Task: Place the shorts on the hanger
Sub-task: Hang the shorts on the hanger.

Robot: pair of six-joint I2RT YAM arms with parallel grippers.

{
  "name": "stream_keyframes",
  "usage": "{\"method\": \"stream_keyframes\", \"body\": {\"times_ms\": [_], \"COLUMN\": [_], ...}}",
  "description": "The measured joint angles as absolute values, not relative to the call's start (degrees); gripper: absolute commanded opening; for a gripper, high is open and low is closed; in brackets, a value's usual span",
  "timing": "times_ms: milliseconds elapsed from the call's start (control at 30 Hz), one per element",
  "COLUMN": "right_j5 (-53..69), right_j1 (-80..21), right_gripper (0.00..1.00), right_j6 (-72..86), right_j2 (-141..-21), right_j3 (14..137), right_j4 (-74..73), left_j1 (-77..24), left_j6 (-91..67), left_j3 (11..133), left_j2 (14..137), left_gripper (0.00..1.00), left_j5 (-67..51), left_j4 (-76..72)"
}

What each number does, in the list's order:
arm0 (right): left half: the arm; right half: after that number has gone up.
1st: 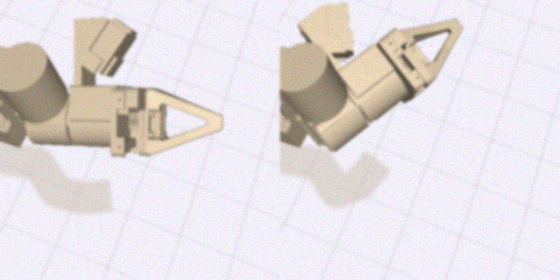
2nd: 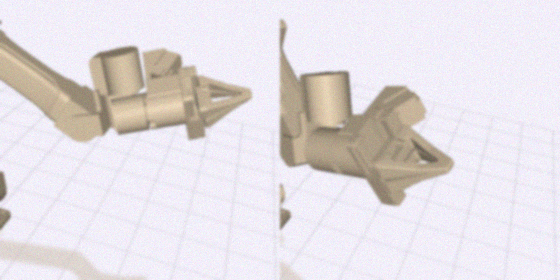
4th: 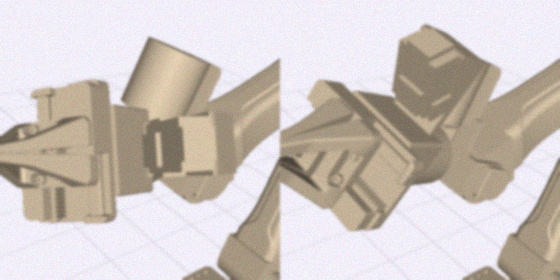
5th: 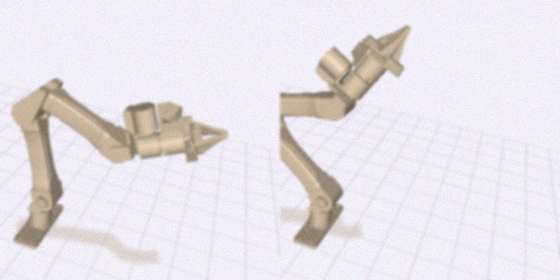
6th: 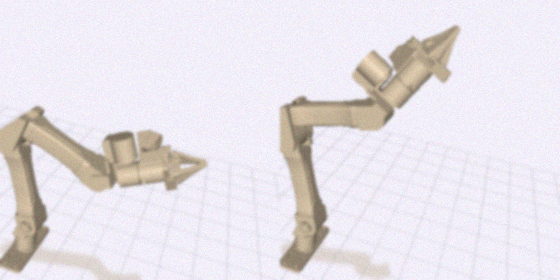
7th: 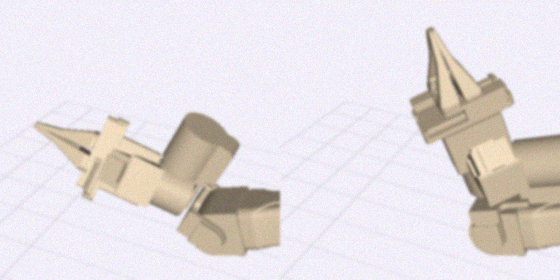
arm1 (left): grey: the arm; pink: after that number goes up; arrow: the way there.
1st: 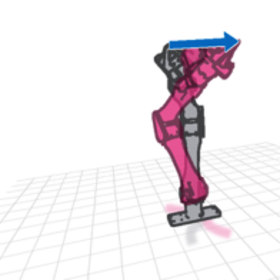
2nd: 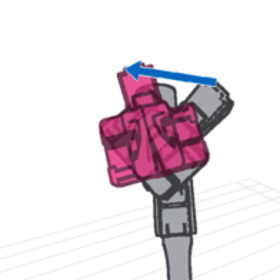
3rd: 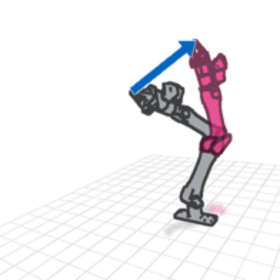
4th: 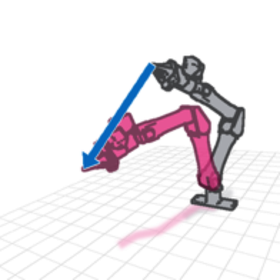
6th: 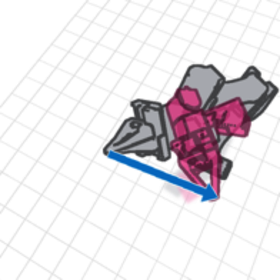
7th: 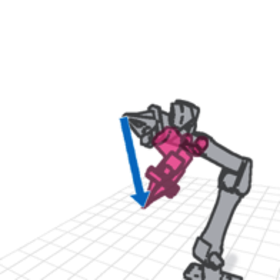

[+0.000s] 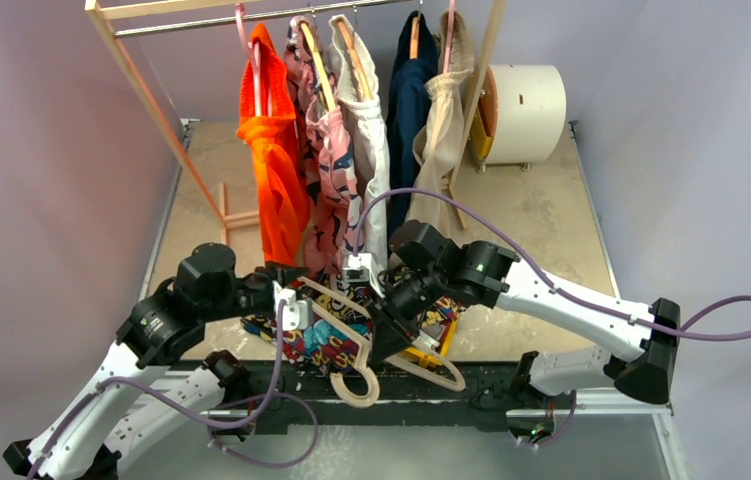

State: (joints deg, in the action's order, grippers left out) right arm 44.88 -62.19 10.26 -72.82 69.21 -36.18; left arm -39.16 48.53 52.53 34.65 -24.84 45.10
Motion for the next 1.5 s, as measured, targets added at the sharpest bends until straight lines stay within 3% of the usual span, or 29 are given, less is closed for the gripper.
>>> {"method": "stream_keyframes", "body": {"times_ms": [133,167,233,333,367,433,633,733,967,1133,1267,1333,1367,1500], "right_j5": [45.01,45.01,45.08,45.17,45.19,45.21,45.23,45.89,45.84,46.11,47.20,48.01,48.23,48.80], "right_j1": [-62.19,-62.19,-62.19,-62.19,-62.19,-62.19,-62.22,-62.22,-62.19,-62.19,-61.89,-61.47,-61.25,-60.73], "right_gripper": [0.00,0.00,0.00,0.00,0.00,0.00,0.00,0.00,0.00,0.00,0.00,0.00,0.00,0.00], "right_j6": [10.57,10.68,10.92,11.29,11.38,11.75,12.10,12.38,12.62,12.32,12.14,12.19,12.16,12.12], "right_j2": [-72.82,-72.88,-73.28,-73.97,-74.17,-74.67,-76.55,-76.95,-78.70,-80.16,-80.27,-80.18,-80.12,-80.16], "right_j3": [69.71,69.93,70.65,71.68,71.94,72.73,75.11,76.29,80.09,81.89,82.02,82.08,82.08,82.08], "right_j4": [-36.80,-37.01,-37.56,-38.41,-38.72,-39.51,-41.36,-41.65,-39.99,-40.14,-41.17,-42.02,-42.52,-43.20], "left_j1": [-39.16,-39.16,-39.16,-39.16,-39.16,-39.16,-39.09,-39.07,-39.07,-39.07,-39.07,-39.09,-39.07,-39.07], "left_j6": [47.16,46.89,45.95,44.56,44.27,43.46,41.30,40.18,36.45,36.03,36.80,37.69,37.85,37.93], "left_j3": [51.40,51.18,50.85,50.76,50.76,50.52,46.04,45.45,45.41,45.39,46.57,47.77,48.14,48.77], "left_j2": [33.39,33.15,32.84,32.97,33.06,33.10,28.80,27.16,25.45,23.79,24.64,25.87,26.41,27.27], "left_gripper": [0.29,0.23,0.00,0.00,0.04,0.34,0.42,0.65,0.74,0.57,0.26,0.17,0.03,0.00], "left_j5": [-24.80,-24.77,-24.62,-24.01,-23.92,-23.75,-22.85,-22.17,-21.80,-23.05,-25.04,-26.06,-26.50,-27.20], "left_j4": [44.53,44.27,43.88,43.75,43.72,43.35,38.17,36.53,31.53,30.94,33.32,36.32,37.12,38.74]}}
